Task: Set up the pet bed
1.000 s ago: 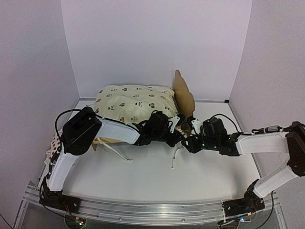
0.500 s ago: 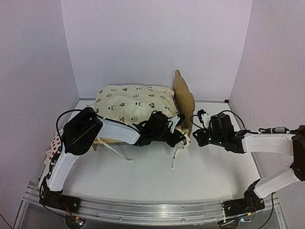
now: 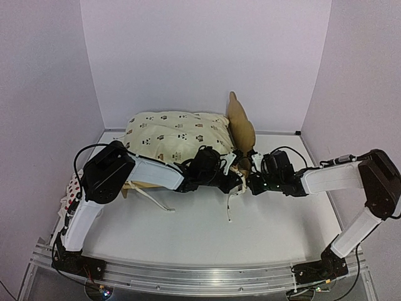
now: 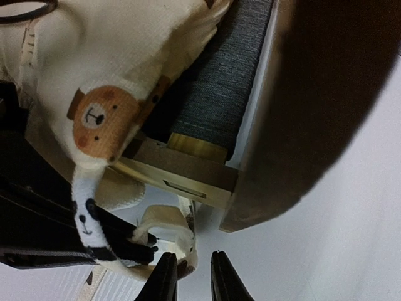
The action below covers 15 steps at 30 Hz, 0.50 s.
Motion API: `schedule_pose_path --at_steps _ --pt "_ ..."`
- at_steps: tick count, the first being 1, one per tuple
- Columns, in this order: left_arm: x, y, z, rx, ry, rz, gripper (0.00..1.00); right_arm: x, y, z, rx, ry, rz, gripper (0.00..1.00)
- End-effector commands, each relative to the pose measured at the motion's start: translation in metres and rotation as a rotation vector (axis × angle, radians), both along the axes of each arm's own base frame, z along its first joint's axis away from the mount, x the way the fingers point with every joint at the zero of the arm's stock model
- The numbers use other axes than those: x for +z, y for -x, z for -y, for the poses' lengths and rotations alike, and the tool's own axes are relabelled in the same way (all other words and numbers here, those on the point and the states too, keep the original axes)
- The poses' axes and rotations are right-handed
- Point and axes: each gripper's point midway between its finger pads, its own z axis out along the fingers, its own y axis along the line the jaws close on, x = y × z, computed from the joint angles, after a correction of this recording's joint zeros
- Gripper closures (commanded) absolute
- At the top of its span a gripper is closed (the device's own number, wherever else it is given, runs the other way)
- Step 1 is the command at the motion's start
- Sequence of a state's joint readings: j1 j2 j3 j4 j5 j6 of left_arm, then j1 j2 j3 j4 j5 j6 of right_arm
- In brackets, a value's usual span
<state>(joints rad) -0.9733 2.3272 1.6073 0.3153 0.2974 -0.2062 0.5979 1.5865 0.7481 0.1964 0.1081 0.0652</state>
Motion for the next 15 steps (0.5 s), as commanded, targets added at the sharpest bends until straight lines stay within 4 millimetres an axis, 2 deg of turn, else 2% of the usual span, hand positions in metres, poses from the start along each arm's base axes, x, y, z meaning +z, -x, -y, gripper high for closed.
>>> schedule_pose_path --at_steps 1,8,15 --pt "-0.002 -0.013 -0.011 0.024 -0.001 0.010 1.00 0.017 -0.011 -0.020 0.070 -0.057 0.047 0.77" --pt "0.002 -0.010 -0.015 0.016 0.007 0.010 1.00 0.014 -0.010 -0.029 0.128 -0.092 0.035 0.73" --pt "0.003 -0.011 -0.019 0.018 0.008 0.008 1.00 0.002 -0.007 -0.033 0.169 -0.122 -0.011 0.69"
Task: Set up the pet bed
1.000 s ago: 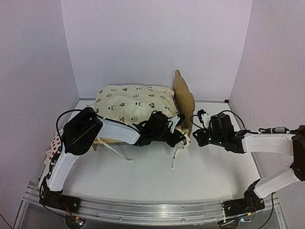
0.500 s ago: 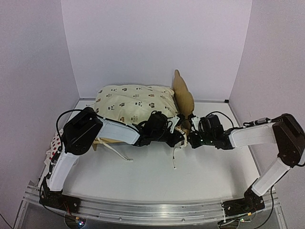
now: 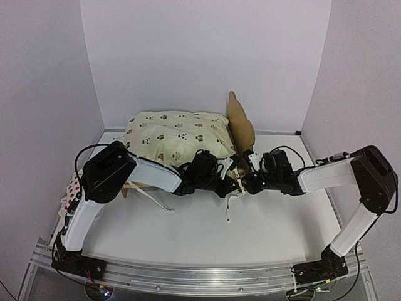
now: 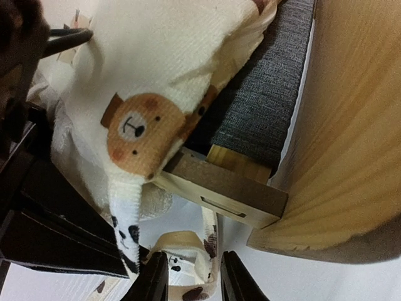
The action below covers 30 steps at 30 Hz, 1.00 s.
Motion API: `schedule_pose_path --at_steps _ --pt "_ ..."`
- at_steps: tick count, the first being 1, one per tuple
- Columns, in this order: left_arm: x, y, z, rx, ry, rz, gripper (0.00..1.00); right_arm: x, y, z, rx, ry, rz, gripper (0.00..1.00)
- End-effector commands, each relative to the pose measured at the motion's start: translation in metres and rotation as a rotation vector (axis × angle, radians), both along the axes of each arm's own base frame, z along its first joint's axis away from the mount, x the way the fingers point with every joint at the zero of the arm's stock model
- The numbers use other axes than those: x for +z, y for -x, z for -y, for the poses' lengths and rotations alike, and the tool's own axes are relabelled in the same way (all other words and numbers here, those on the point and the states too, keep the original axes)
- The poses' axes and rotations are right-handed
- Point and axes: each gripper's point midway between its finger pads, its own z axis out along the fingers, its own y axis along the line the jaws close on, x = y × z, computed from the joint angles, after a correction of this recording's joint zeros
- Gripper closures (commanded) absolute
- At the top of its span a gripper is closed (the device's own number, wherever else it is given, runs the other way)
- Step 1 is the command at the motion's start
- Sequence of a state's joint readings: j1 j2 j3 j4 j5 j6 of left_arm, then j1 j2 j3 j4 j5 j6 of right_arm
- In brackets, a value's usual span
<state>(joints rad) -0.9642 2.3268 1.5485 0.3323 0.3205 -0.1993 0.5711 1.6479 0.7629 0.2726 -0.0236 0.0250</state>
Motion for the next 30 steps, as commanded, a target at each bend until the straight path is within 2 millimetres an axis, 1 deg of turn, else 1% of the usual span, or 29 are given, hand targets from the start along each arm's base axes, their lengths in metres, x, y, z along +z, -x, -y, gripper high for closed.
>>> schedule_pose_path --at_steps 1,5,12,16,19,23,27,30 --pt "0.025 -0.016 -0.008 0.034 0.039 0.033 1.00 0.004 0.000 -0.016 0.076 -0.061 -0.014 0.69" --pt "0.027 -0.017 -0.009 0.036 0.045 0.036 1.00 -0.006 0.003 -0.011 0.076 -0.044 -0.032 0.70" --pt "0.032 -0.020 -0.006 0.034 0.048 0.044 1.00 -0.016 0.003 -0.003 0.080 0.011 -0.021 0.71" --pt "0.034 -0.021 -0.006 0.038 0.049 0.046 1.00 -0.025 0.005 0.001 0.075 0.031 -0.037 0.71" --pt "0.036 -0.021 -0.006 0.037 0.052 0.048 1.00 -0.029 0.008 0.004 0.073 0.042 -0.043 0.72" --pt "0.039 -0.020 -0.004 0.031 0.055 0.048 1.00 -0.029 0.008 0.000 0.086 0.031 -0.050 0.73" --pt "0.039 -0.020 -0.003 0.026 0.055 0.046 1.00 -0.032 0.005 -0.004 0.095 0.026 -0.058 0.70" --pt "0.039 -0.020 -0.003 0.028 0.053 0.047 1.00 -0.035 0.003 -0.005 0.091 0.027 -0.063 0.70"
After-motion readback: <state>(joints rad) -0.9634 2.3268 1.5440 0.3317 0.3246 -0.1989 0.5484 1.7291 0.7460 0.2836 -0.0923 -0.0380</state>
